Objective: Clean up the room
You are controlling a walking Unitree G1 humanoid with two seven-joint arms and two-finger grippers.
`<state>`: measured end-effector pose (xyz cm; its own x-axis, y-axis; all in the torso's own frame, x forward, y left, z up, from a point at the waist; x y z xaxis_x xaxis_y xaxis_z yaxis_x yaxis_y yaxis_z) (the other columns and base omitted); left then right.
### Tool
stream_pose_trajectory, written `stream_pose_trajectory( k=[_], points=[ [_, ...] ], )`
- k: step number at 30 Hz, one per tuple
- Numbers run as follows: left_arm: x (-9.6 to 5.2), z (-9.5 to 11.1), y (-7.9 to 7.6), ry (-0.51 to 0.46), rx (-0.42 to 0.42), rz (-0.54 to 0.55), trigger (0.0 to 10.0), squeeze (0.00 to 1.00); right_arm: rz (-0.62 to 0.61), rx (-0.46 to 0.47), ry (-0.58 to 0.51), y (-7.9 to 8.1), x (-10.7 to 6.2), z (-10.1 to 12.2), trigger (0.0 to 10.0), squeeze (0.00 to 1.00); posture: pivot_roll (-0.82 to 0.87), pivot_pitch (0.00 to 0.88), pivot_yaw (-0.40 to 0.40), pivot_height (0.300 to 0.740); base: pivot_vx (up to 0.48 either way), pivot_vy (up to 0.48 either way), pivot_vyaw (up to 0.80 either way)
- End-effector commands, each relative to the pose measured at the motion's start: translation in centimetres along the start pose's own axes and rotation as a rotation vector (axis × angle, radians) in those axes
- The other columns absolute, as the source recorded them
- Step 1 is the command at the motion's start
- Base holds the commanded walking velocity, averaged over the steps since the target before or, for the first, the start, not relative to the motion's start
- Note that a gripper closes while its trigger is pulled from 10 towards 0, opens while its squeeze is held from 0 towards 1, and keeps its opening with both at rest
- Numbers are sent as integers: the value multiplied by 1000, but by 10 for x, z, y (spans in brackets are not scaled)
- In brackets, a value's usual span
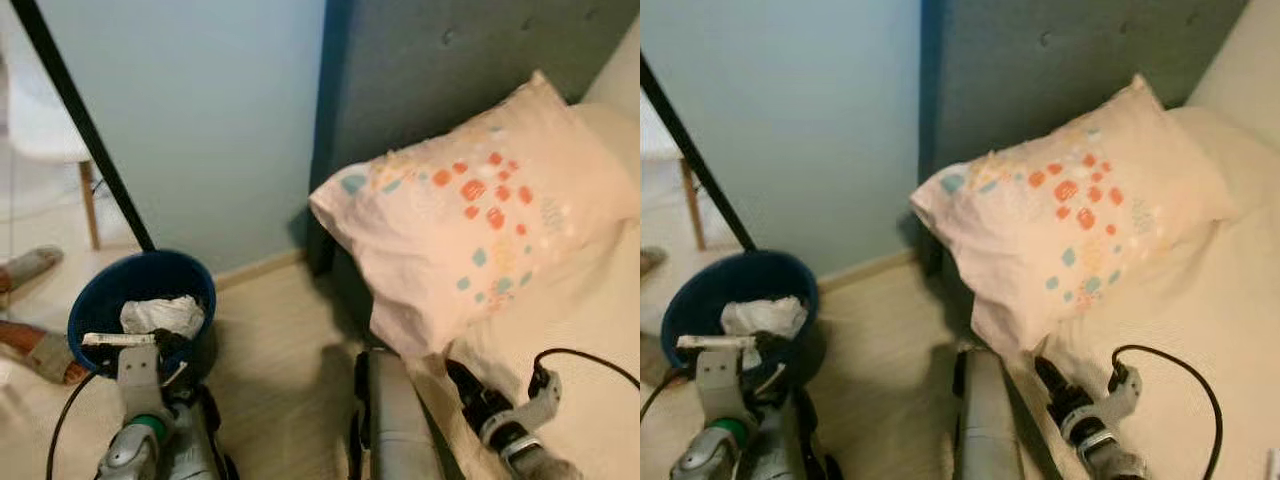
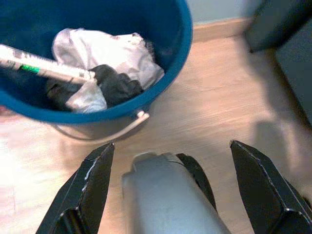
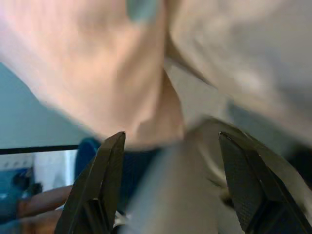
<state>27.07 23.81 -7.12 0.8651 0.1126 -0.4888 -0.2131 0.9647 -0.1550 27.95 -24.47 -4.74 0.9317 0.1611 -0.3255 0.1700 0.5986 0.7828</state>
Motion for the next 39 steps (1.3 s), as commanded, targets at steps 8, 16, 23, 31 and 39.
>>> stream_pose_trajectory(
  k=[8, 16, 23, 31, 39],
  points=[
    [0, -6, -10, 11, -14, -18, 10000, 0, 133, 3, -11, 22, 6, 1, 10000, 0, -126, 153, 18, 560, 0, 0, 0],
    [0, -4, -9, 3, 3, -17, 10000, 0, 443, -18, 0, 78, 18, 4, 10000, 0, -120, 159, 23, 560, 0, 0, 0],
    [-3, -3, -7, -15, 20, -21, 10000, 0, 487, -61, -70, 94, 25, 24, 10000, 0, -108, 178, 27, 560, 0, 0, 0],
    [-4, -4, -9, -20, 36, -41, 10000, 0, 413, -144, -63, 74, 14, 38, 10000, 0, -109, 195, 23, 560, 0, 0, 0],
    [-7, -12, -12, 4, 47, -65, 10000, 0, 413, -349, -19, 61, -19, 69, 10000, 0, -126, 201, 21, 560, 0, 0, 0]
  ],
)
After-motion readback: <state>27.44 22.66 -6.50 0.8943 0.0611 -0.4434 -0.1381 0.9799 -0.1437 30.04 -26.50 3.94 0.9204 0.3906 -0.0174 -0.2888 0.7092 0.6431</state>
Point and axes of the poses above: a point about 5 cm out from each wrist's last joint towards the gripper, its own x axis pointing out of the wrist towards the gripper, its own z axis along the axis of the wrist's last joint, y = z × x, the point moved 6 cm from there along x, pointing out of the wrist towards the gripper, and after that the axes turned 6 degrees about -x, right-handed, at the moved point
